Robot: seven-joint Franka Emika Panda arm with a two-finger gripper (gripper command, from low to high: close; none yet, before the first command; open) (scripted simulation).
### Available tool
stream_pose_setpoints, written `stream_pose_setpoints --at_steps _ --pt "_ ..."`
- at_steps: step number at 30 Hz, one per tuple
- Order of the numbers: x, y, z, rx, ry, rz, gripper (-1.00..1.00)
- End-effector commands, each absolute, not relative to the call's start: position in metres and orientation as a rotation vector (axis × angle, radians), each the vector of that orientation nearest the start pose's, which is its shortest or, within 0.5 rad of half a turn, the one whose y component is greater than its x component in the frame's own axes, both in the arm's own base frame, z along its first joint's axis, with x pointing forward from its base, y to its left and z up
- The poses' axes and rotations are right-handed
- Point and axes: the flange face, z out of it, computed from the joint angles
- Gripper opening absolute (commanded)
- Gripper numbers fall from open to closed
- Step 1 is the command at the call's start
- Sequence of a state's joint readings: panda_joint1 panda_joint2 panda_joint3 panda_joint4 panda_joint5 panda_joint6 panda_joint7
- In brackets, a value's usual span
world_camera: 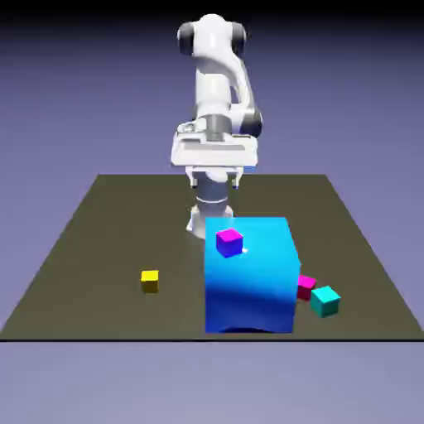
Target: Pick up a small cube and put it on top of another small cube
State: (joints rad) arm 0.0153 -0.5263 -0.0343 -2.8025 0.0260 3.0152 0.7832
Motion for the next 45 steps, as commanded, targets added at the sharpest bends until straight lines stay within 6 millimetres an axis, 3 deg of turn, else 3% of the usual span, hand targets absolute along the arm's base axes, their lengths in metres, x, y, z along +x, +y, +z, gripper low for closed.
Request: stream_pose_setpoints --at_steps 1,5,9,13,18,20,27,28,29,30,38,40,45 --pt "0.400 -0.021 0.427 -2.425 1.188 -0.869 1.00" --pt "0.408 -0.067 0.368 -2.269 1.610 -0.570 1.00" --pt "0.402 -0.111 0.307 -2.047 2.012 -0.294 1.00" --pt "0.382 -0.153 0.250 -1.757 2.388 -0.050 1.00" --pt "0.342 -0.202 0.190 -1.304 2.802 0.192 1.00" --pt "0.344 -0.202 0.183 -1.305 2.801 0.188 1.00" --pt "0.342 -0.196 0.124 -1.304 2.801 0.190 1.00" --pt "0.342 -0.195 0.120 -1.303 2.802 0.192 1.00" --pt "0.342 -0.195 0.120 -1.303 2.802 0.192 -1.00" --pt "0.342 -0.195 0.120 -1.303 2.802 0.192 -1.00" --pt "0.343 -0.202 0.187 -1.304 2.802 0.190 -1.00" --pt "0.366 -0.185 0.199 -1.463 2.710 0.185 -1.00" --pt "0.439 -0.160 0.265 -1.661 2.477 0.007 -1.00"
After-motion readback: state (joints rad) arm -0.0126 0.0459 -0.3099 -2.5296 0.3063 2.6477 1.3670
